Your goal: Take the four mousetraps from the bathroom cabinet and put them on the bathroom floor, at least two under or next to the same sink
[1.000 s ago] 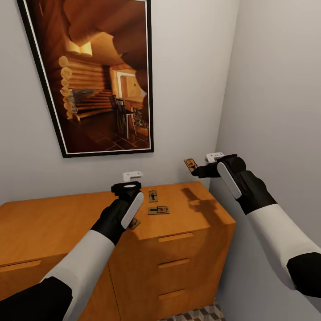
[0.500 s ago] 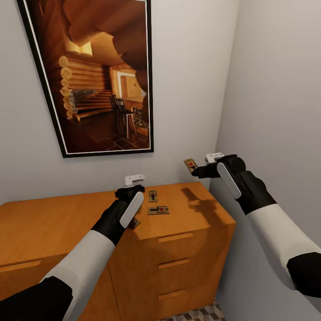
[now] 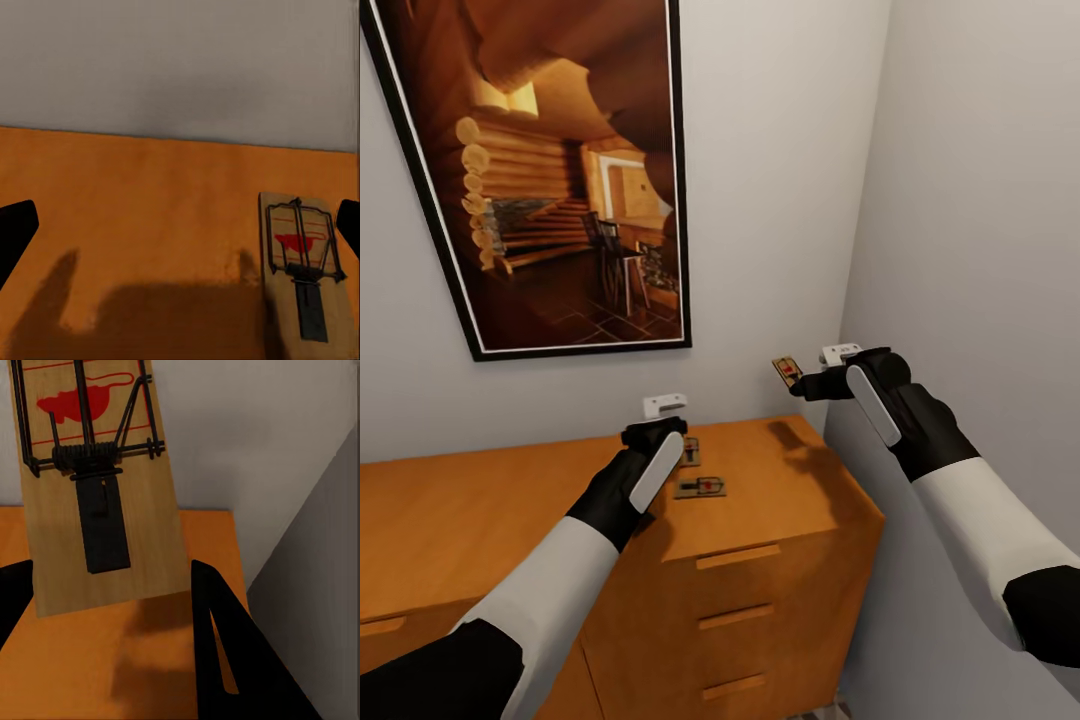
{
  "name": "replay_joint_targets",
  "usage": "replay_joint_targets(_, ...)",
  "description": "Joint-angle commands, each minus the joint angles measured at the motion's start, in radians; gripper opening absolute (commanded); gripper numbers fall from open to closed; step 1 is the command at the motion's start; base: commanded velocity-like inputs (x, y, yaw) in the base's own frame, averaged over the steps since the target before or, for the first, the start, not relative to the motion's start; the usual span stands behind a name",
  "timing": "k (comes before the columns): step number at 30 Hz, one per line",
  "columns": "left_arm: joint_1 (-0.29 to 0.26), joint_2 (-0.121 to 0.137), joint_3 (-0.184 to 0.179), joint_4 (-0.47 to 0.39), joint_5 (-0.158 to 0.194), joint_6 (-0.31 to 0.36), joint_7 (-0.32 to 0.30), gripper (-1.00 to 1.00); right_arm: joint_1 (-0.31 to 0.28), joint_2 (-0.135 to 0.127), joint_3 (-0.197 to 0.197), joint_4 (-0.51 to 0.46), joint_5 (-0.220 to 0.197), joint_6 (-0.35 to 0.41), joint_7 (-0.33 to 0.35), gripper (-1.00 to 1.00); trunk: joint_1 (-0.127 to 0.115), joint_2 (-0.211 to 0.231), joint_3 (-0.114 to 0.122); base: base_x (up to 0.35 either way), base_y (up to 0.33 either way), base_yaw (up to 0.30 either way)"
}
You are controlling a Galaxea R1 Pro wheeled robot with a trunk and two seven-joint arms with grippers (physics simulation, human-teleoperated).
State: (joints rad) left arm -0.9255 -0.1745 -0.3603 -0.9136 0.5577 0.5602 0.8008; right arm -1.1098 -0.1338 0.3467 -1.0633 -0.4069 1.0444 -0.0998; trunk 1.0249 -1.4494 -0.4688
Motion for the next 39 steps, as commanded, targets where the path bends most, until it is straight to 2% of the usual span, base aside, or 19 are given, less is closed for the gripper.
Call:
replay_joint_targets(1, -0.001, 0.0, -0.008, -0.001, 0.007, 0.002, 0.008, 1.0, -0.001, -0.001, 0.003, 0.0, -0.013, 0.003, -0.011, -1.0, 0.0, -0.001, -0.001, 0.047, -0.034, 0.0)
replay_joint_targets(10, -0.001, 0.0, -0.055, 0.0, 0.008, 0.001, 0.007, 1.0, -0.001, -0.001, 0.003, 0.0, -0.013, 0.003, -0.011, -1.0, 0.0, -0.001, -0.001, 0.015, -0.011, 0.0)
replay_joint_targets(14, -0.001, 0.0, -0.072, 0.006, 0.023, 0.0, 0.005, 1.0, -0.001, -0.001, 0.003, 0.0, -0.013, 0.003, -0.011, -1.0, 0.0, -0.001, -0.001, 0.002, -0.001, 0.0)
replay_joint_targets(19, -0.001, 0.0, -0.108, 0.036, 0.095, -0.005, -0.019, 1.0, -0.001, -0.001, 0.003, 0.001, -0.013, 0.003, -0.011, -1.0, 0.0, -0.001, -0.001, 0.0, 0.0, 0.0)
replay_joint_targets(20, -0.001, 0.0, -0.129, 0.047, 0.126, -0.009, -0.038, 1.0, -0.001, -0.001, 0.003, 0.001, -0.013, 0.003, -0.011, -1.0, 0.0, -0.001, -0.001, 0.0, 0.0, 0.0)
replay_joint_targets(23, -0.001, 0.0, -0.169, 0.068, 0.172, -0.016, -0.064, 1.0, -0.001, -0.001, 0.003, 0.001, -0.013, 0.003, -0.011, -1.0, 0.0, -0.001, -0.001, 0.0, 0.0, 0.0)
replay_joint_targets(26, -0.001, 0.0, -0.191, 0.081, 0.193, -0.03, -0.073, 1.0, -0.001, -0.001, 0.003, 0.001, -0.013, 0.003, -0.011, -1.0, 0.0, -0.001, -0.001, 0.0, 0.0, 0.0)
replay_joint_targets(39, -0.001, 0.0, -0.206, 0.091, 0.204, -0.056, -0.074, 1.0, -0.001, 0.0, 0.004, 0.001, -0.013, 0.003, -0.011, -1.0, 0.0, -0.001, -0.001, 0.0, 0.0, 0.0)
